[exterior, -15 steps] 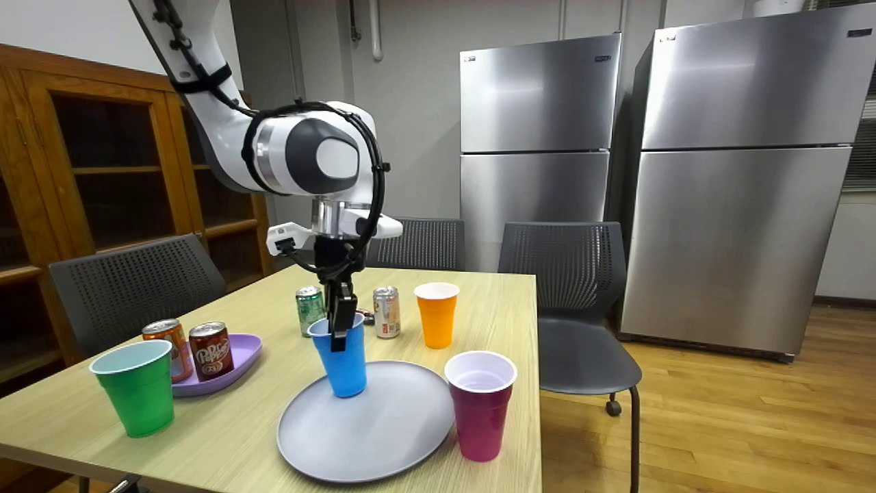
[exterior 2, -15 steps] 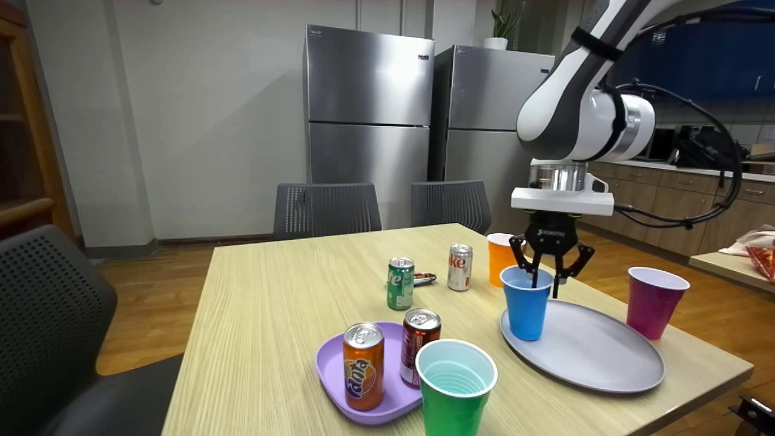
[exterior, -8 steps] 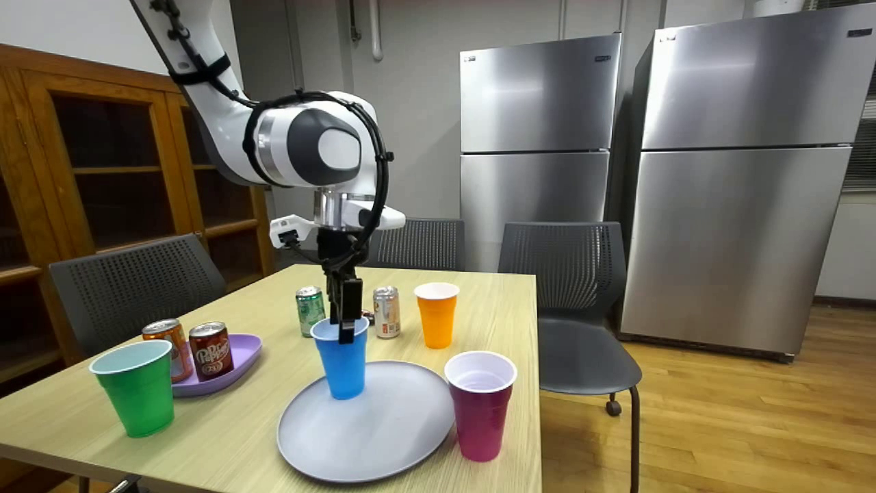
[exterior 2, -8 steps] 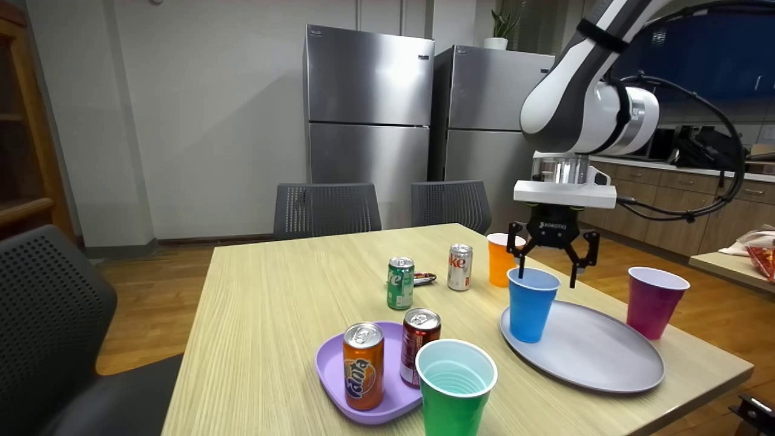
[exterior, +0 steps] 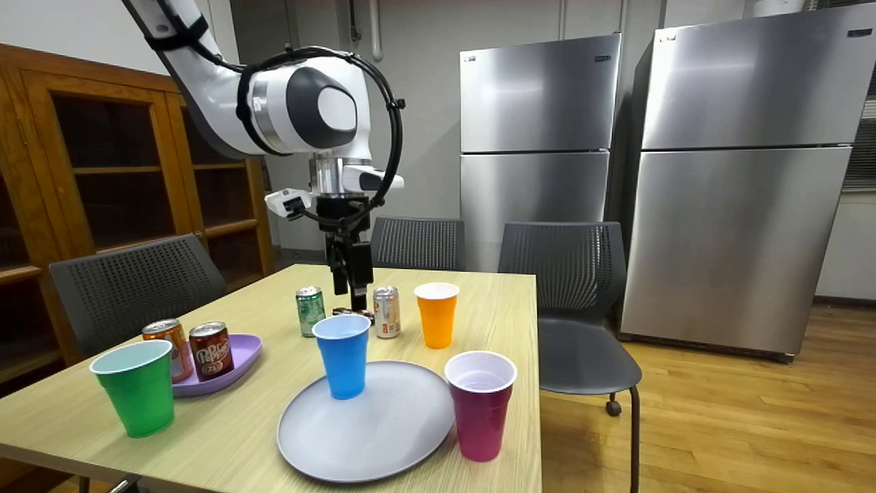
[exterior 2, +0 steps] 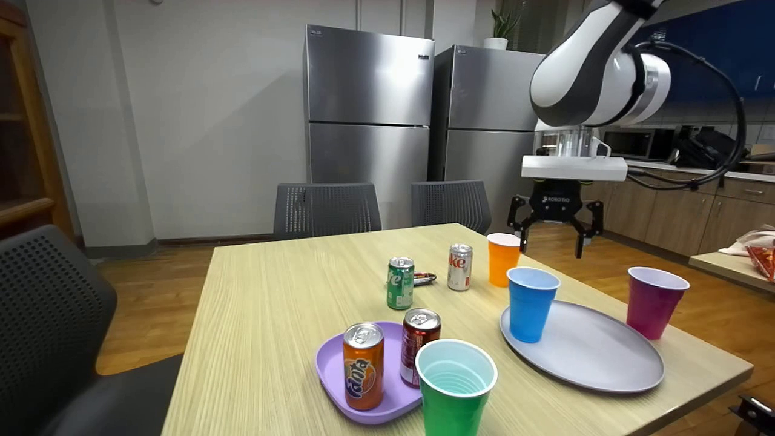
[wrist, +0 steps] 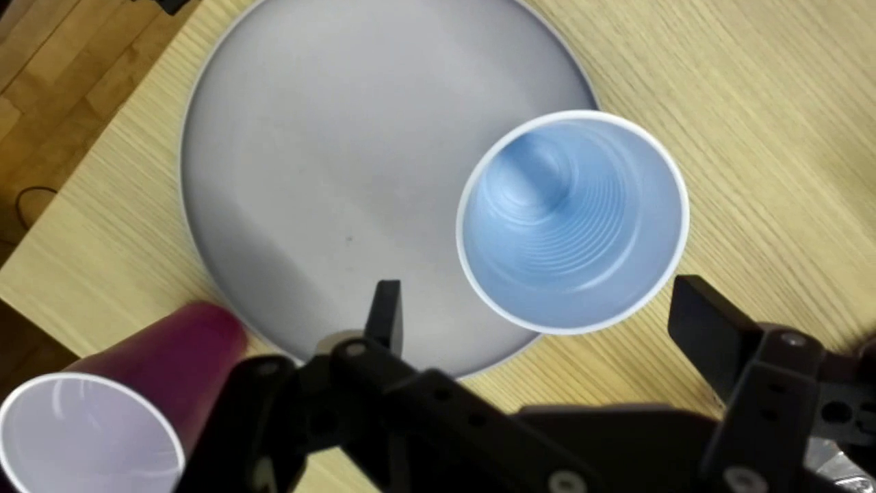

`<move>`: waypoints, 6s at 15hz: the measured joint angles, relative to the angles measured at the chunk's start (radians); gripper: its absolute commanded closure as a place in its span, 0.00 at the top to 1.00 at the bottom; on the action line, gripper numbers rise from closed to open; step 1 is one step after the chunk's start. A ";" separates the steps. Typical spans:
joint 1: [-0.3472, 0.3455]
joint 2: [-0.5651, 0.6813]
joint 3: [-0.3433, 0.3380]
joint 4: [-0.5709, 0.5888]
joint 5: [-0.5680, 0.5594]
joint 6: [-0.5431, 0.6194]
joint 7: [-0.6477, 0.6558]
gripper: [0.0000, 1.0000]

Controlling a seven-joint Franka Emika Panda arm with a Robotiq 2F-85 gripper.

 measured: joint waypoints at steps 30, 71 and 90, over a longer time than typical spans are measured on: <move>-0.001 0.159 -0.045 0.193 -0.039 0.054 0.166 1.00; 0.100 0.675 -0.032 0.804 0.076 -0.059 0.208 1.00; 0.072 0.681 -0.024 0.801 0.076 -0.059 0.163 1.00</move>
